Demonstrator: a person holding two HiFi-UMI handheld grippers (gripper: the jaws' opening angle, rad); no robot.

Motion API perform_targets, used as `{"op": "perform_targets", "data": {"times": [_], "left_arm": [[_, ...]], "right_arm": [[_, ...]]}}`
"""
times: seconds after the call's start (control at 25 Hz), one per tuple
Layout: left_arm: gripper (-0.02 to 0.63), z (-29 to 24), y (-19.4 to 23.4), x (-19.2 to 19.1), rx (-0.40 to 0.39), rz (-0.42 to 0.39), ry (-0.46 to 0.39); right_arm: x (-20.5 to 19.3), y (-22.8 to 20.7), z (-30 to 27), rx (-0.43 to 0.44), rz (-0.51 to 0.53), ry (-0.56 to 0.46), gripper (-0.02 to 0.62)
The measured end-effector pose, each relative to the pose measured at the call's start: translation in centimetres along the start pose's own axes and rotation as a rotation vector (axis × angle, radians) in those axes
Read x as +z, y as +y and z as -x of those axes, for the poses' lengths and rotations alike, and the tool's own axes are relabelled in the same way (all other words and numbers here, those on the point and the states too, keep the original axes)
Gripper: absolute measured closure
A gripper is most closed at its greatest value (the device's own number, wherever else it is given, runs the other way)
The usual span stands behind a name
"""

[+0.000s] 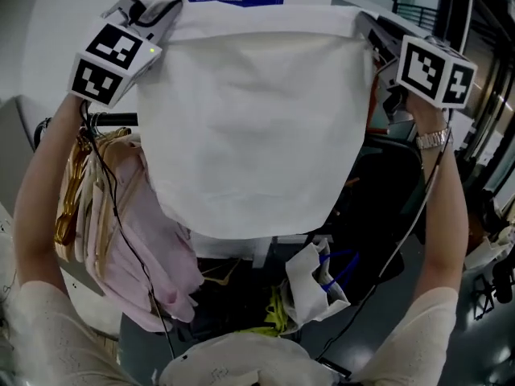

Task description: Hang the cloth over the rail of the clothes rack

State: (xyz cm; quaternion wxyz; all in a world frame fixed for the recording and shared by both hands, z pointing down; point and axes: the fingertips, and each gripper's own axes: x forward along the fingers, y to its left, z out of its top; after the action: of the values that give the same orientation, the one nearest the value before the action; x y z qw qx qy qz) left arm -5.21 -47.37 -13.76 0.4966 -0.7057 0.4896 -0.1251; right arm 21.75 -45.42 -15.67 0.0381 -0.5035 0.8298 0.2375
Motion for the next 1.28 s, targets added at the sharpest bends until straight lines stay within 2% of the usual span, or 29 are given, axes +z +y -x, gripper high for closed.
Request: {"op": "perform_targets", "data": {"times": [0.12, 0.2, 0.36, 0.48, 0.56, 0.64, 0.84, 1.04, 1.12, 1.2, 1.28], "left_arm": [[0.589, -0.6, -1.7, -1.1, -0.031, -0.114, 0.053], [0.589, -1.0, -3.1, -2.5, -0.067, -0.16, 0.086], [0.589, -1.6, -5.3, -5.2, -0.118, -0.178, 0.113], [0.589, -1.8, -6.4, -6.6, -0.144, -0.202, 0.149], [0.589, -1.7, -6.9, -7.0, -0.145, -0.218, 0.161], [0.589, -1.5, -7.5, -7.0, -0.136, -0.245, 0.161], [0.589, -1.3, -8.8, -6.5, -0.151, -0.299, 0.146], [0.589, -1.8, -9.8, -6.2, -0.18, -0.314, 0.146], [0.589, -1.8, -9.6, -6.7, -0.182, -0.314, 0.172], [0.589, -1.4, -9.3, -7.1, -0.175, -0.32, 0.188], [0.589, -0.8, -9.2, -7.2, -0.169, -0.316, 0.184]], "right_arm": [[-2.4, 0.3, -0.6, 0.079, 0.014, 0.073, 0.571], [-4.8, 0.8, -1.2, 0.142, 0.004, 0.134, 0.571], [-8.9, 1.6, -2.1, 0.27, -0.01, 0.234, 0.571], [-10.8, 2.7, -2.1, 0.376, 0.023, 0.303, 0.569], [-12.1, 2.7, -1.9, 0.408, 0.029, 0.358, 0.559], [-13.2, 2.4, -1.9, 0.428, 0.004, 0.397, 0.521], [-15.4, 1.9, -0.8, 0.504, -0.043, 0.432, 0.497], [-15.4, 0.9, 0.7, 0.563, -0.173, 0.416, 0.489], [-16.2, -0.8, 0.9, 0.513, -0.159, 0.436, 0.486], [-17.1, -4.1, 1.5, 0.392, -0.125, 0.449, 0.486], [-16.3, -5.5, 2.1, 0.356, -0.121, 0.397, 0.486]]}}
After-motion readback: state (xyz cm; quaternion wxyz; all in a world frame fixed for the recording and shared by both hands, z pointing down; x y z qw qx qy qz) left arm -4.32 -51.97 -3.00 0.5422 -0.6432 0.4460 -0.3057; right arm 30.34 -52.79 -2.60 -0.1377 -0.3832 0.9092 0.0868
